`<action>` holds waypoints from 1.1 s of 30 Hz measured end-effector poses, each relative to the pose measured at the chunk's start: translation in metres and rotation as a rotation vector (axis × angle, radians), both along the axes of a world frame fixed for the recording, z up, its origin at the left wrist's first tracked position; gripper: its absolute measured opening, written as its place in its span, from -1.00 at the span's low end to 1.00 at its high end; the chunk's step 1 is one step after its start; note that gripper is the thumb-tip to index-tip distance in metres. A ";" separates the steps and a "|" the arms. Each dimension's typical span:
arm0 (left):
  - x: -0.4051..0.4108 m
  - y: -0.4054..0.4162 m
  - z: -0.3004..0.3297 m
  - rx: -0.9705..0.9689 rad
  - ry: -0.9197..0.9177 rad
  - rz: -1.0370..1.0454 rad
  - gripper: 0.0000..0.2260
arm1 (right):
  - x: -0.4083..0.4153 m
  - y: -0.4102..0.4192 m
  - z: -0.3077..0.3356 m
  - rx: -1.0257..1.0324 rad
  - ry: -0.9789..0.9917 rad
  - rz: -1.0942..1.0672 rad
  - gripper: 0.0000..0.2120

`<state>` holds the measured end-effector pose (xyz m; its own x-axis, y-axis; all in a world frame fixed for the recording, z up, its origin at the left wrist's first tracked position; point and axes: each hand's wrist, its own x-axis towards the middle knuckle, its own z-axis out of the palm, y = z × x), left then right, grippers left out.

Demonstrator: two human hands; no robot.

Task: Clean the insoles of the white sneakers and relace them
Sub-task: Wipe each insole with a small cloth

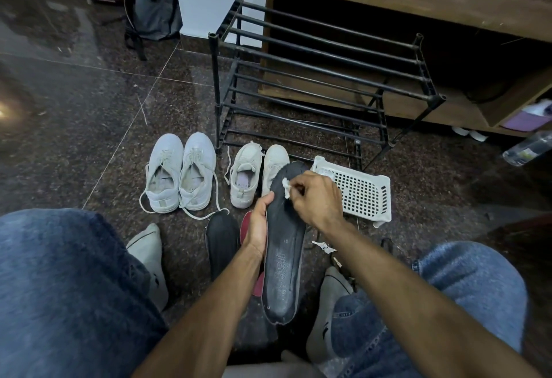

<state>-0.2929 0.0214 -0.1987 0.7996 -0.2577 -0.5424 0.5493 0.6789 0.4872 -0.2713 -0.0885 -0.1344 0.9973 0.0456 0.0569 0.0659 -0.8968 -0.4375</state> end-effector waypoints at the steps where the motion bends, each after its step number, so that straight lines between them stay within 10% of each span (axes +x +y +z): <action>1: 0.000 0.001 -0.004 -0.015 0.000 0.004 -0.58 | -0.003 -0.001 -0.001 0.033 -0.010 -0.007 -0.82; 6: 0.002 0.007 -0.002 -0.025 0.006 0.030 -0.65 | -0.035 0.003 -0.005 -0.021 0.002 0.243 -0.83; 14: 0.002 0.003 -0.005 -0.067 0.014 -0.004 -0.64 | -0.001 0.001 -0.005 -0.012 -0.021 -0.041 -0.81; 33: 0.002 0.006 -0.015 -0.015 0.025 0.032 -0.65 | -0.030 0.003 -0.014 -0.080 -0.029 0.205 -0.80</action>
<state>-0.2909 0.0275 -0.2134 0.7941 -0.2404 -0.5583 0.5387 0.7038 0.4632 -0.3015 -0.0854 -0.1483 0.9647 0.2529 0.0737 0.2622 -0.8949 -0.3610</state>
